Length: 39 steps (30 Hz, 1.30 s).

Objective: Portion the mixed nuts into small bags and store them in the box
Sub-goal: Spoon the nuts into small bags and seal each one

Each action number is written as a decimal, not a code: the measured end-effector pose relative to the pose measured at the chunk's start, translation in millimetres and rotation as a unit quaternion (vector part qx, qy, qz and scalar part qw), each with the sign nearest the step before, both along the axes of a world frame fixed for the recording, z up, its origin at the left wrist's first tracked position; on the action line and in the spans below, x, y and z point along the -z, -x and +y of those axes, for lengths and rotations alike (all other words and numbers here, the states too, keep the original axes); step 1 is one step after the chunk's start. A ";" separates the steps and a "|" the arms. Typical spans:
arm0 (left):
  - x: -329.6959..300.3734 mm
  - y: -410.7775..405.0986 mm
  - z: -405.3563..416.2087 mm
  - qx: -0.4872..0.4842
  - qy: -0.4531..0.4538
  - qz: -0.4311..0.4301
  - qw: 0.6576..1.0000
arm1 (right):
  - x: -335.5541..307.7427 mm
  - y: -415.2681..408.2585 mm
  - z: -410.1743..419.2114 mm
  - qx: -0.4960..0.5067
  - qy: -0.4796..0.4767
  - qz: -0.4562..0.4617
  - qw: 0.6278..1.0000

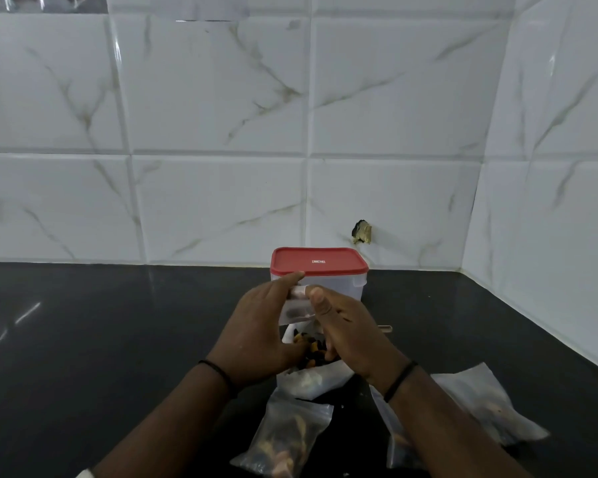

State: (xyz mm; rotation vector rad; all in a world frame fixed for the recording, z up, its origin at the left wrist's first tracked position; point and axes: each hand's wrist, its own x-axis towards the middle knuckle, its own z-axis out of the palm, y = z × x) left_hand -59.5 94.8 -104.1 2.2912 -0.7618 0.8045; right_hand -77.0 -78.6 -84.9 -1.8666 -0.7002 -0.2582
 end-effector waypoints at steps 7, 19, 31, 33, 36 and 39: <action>5.4 -8.1 2.2 -0.043 0.015 -0.044 0.998 | -1.3 0.5 3.6 0.002 0.021 0.007 1.000; 2.6 -4.7 0.7 -0.013 0.009 -0.066 0.998 | 5.4 -10.3 -1.3 0.013 0.117 -0.051 0.992; 15.7 -15.3 4.7 -0.043 0.047 0.045 0.997 | 6.3 -33.2 -52.4 0.421 0.189 -0.101 0.881; 17.3 -16.9 4.8 -0.050 0.036 0.055 0.997 | 14.5 -38.4 -58.0 0.427 0.316 -0.015 0.847; 18.5 -18.6 5.4 -0.063 0.019 0.068 0.996 | 18.3 -37.4 -58.6 0.381 0.368 0.081 0.844; 20.1 -20.5 6.1 -0.074 0.002 0.088 0.993 | 17.6 -37.3 -58.4 0.394 0.343 0.057 0.851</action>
